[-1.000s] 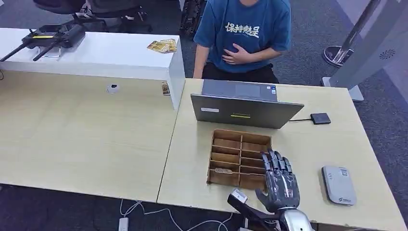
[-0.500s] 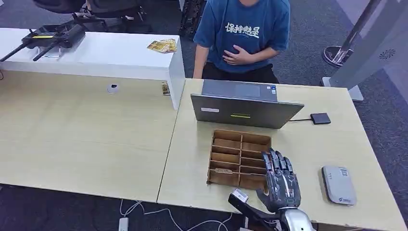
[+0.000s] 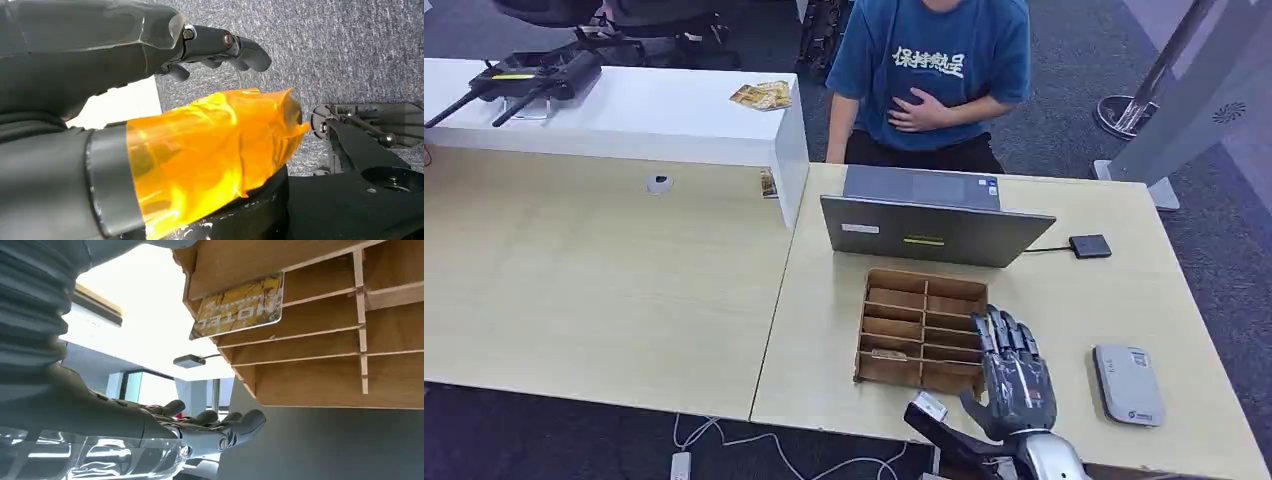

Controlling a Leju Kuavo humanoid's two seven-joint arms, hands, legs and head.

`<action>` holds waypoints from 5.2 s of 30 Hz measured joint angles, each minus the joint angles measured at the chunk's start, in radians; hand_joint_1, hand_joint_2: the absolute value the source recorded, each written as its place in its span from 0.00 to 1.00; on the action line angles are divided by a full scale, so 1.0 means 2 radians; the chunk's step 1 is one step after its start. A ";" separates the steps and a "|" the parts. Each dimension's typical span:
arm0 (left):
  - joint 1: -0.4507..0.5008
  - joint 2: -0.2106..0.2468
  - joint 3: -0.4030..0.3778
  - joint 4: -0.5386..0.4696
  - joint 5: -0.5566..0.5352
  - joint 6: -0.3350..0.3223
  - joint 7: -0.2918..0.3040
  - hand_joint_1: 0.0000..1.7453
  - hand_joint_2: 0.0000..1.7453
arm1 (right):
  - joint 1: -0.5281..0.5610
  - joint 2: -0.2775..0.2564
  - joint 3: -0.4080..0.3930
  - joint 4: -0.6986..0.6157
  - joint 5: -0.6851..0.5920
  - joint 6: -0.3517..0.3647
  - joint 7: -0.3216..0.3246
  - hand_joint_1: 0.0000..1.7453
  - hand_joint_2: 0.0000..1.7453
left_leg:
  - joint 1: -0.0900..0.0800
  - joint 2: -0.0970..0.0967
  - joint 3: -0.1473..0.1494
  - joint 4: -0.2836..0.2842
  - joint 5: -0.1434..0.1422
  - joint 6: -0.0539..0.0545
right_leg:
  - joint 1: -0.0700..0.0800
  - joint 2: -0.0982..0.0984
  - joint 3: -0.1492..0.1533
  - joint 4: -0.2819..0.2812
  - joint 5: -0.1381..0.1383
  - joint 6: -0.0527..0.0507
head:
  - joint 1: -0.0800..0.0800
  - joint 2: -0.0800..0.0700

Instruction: Pass the card to the sensor for recognition and then transmit it.

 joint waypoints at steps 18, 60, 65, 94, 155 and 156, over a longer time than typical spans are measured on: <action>0.000 0.000 0.000 0.000 0.000 0.002 0.000 0.00 0.00 | 0.001 -0.002 0.000 -0.002 -0.001 0.000 0.000 0.00 1.00 | 0.000 0.000 0.000 0.000 0.000 0.000 | 0.000 0.000 0.000 0.000 0.000 0.000 | 0.000 0.000; 0.000 0.000 0.006 0.000 -0.004 0.002 -0.001 0.00 0.00 | -0.004 -0.002 0.009 0.003 -0.027 0.011 -0.010 0.79 1.00 | 0.000 0.000 0.000 0.000 0.000 0.000 | 0.000 0.000 0.000 0.000 0.000 0.000 | 0.000 0.000; 0.000 0.000 0.009 0.000 -0.003 0.002 -0.001 0.00 0.00 | -0.004 -0.002 0.009 0.003 -0.027 0.011 -0.010 0.76 1.00 | 0.000 0.000 0.000 0.000 0.000 0.000 | 0.000 0.000 0.000 0.000 0.000 0.000 | 0.000 0.000; 0.000 0.000 0.013 0.000 -0.003 0.003 -0.007 0.00 0.00 | 0.010 0.003 0.003 -0.011 -0.038 -0.065 -0.034 1.00 1.00 | 0.000 0.000 0.000 0.000 0.000 0.000 | 0.000 0.000 0.000 0.000 0.000 0.000 | 0.000 0.000; -0.001 -0.001 0.009 0.000 -0.071 -0.007 0.002 0.00 0.00 | -0.186 0.105 -0.111 0.045 -0.095 -0.162 -0.113 1.00 1.00 | 0.000 0.000 0.000 0.000 0.001 0.000 | 0.000 0.000 0.000 0.001 0.001 0.000 | 0.000 0.000; -0.002 0.000 0.007 0.000 -0.073 -0.008 0.002 0.00 0.00 | -0.200 0.106 -0.109 0.057 -0.093 -0.158 -0.109 1.00 1.00 | 0.000 0.000 0.000 0.000 0.001 0.000 | 0.000 0.000 0.000 0.001 0.001 0.000 | 0.000 0.000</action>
